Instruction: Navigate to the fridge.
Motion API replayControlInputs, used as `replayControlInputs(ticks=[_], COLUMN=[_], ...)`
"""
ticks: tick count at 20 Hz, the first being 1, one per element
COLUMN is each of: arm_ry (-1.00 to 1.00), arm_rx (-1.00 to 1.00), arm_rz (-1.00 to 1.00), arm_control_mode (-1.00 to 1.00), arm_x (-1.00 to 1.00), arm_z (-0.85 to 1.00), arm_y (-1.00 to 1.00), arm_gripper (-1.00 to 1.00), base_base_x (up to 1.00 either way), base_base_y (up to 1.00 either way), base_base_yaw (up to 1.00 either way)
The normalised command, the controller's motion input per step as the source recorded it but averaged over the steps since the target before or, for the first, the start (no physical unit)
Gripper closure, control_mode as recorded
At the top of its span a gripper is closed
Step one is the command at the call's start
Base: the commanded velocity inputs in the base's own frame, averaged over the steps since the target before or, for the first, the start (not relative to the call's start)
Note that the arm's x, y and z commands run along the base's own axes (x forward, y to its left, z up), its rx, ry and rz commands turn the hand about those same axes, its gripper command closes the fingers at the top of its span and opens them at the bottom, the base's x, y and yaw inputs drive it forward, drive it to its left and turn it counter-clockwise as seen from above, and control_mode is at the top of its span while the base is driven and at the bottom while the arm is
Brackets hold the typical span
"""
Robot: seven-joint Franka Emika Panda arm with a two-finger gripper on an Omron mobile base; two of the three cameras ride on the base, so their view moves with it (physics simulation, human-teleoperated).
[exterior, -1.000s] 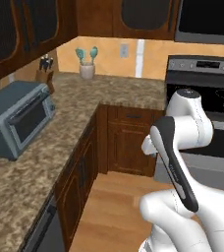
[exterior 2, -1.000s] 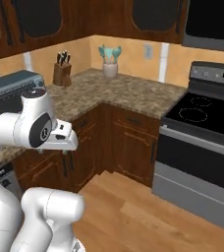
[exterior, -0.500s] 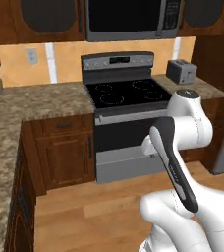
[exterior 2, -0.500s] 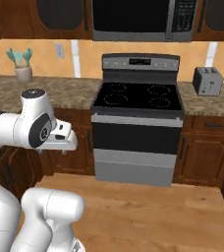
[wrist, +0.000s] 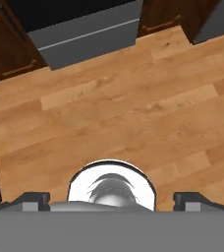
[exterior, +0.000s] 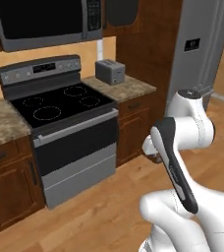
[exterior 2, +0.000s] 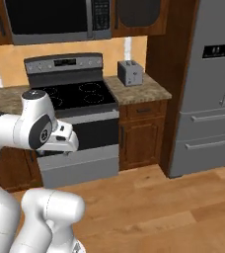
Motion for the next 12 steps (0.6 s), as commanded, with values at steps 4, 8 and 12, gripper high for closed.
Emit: replayControlInputs(ticks=[4,8,12], arm_ry=[0.00,0.00,0.00], arm_rx=[0.00,0.00,0.00], arm_rz=[0.00,0.00,0.00], arm_control_mode=[1.00,1.00,1.00], arm_x=[0.00,0.00,0.00], arm_z=[0.00,0.00,0.00], arm_y=[0.00,0.00,0.00], arm_gripper=[-1.00,-1.00,-1.00], base_base_x=[0.98,1.00,1.00], base_base_y=[-0.39,-0.43,-0.62], base_base_yaw=[-0.36,-0.26,-0.17])
